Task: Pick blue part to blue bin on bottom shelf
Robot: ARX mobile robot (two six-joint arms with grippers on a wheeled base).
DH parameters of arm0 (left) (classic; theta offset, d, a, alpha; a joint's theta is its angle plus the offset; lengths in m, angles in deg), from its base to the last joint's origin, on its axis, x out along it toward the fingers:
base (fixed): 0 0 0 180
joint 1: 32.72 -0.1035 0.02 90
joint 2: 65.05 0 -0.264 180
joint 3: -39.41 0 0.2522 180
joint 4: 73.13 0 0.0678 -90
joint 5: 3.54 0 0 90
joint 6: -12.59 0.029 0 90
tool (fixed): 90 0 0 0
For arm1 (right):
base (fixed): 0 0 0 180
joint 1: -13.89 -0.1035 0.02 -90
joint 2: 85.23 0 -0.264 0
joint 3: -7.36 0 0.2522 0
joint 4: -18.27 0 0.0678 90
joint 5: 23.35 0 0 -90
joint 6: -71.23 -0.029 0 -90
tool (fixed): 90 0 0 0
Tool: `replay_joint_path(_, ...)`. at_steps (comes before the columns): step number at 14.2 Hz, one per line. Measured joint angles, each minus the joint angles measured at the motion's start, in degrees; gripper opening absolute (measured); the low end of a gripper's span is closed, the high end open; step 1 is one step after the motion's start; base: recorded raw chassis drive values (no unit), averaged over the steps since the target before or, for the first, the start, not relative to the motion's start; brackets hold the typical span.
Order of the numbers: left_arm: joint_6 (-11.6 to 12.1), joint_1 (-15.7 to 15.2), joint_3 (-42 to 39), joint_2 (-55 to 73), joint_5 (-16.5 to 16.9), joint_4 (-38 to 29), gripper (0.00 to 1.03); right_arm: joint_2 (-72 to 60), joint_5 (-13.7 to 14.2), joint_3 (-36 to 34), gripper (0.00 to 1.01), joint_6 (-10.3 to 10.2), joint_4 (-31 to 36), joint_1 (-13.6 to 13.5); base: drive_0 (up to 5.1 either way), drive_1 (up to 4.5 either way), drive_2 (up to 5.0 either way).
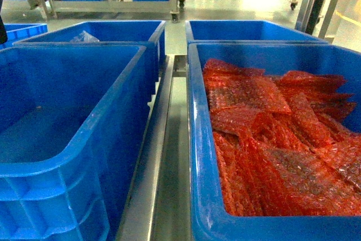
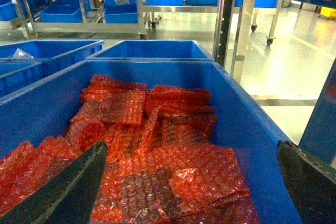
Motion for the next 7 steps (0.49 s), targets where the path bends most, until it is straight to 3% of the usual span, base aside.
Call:
replay_joint_path(1, 0.00, 0.00, 0.00, 0.00, 0.00, -0.04, 0.98, 0.00, 0.00, 0.00, 0.98, 0.00, 0.00, 0.00, 0.0, 0.00, 0.0)
replay_joint_path(2, -2.29, -0.98, -1.60, -0.96, 5.49, -1.29, 0.87, 0.00, 0.00, 0.00, 0.98, 0.00, 0.00, 0.00, 0.0, 0.00, 0.0)
replay_joint_path(3, -4.52, -1.57, -7.56, -5.60, 8.76, -2.16, 0.67, 0.00, 0.00, 0.00, 0.98, 0.00, 0.00, 0.00, 0.0, 0.00, 0.0)
replay_joint_path(5, -5.25, -4.42, -12.48, -9.86, 12.11, -2.69, 0.42, 0.00, 0.00, 0.00, 0.98, 0.00, 0.00, 0.00, 0.0, 0.00, 0.0)
replay_joint_path(7, -5.66, -5.14, -17.64, -15.47, 12.26, -2.01, 0.12, 0.00, -0.02, 0.00, 0.98, 0.00, 0.00, 0.00, 0.0, 0.00, 0.0)
